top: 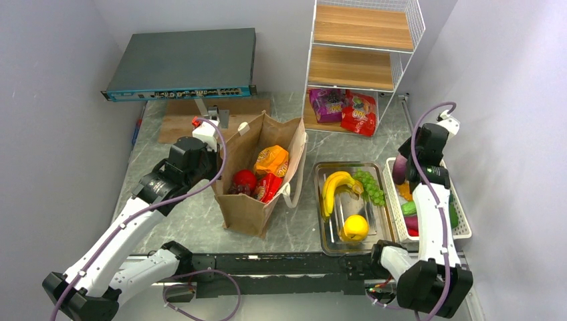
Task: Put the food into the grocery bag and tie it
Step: Pick up the fake vegetable from the bin.
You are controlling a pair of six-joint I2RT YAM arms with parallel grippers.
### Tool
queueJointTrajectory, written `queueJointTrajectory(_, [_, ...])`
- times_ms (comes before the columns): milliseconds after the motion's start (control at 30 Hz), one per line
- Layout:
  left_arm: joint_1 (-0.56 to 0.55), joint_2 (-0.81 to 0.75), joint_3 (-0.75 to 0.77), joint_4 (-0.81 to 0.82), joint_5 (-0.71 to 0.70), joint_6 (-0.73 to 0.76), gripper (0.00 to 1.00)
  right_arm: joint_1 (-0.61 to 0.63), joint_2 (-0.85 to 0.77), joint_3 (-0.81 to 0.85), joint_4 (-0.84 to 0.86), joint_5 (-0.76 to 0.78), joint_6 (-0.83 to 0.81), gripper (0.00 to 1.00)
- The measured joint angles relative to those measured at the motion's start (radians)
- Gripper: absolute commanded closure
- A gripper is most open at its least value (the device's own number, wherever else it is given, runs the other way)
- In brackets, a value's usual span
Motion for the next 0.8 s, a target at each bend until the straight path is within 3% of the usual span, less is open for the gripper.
queueJointTrajectory(800, [0.000, 0.000, 0.000, 0.000, 0.000, 0.000, 1.00, 0.000, -0.180, -0.005, -0.038, -0.050, -0.007, 1.00])
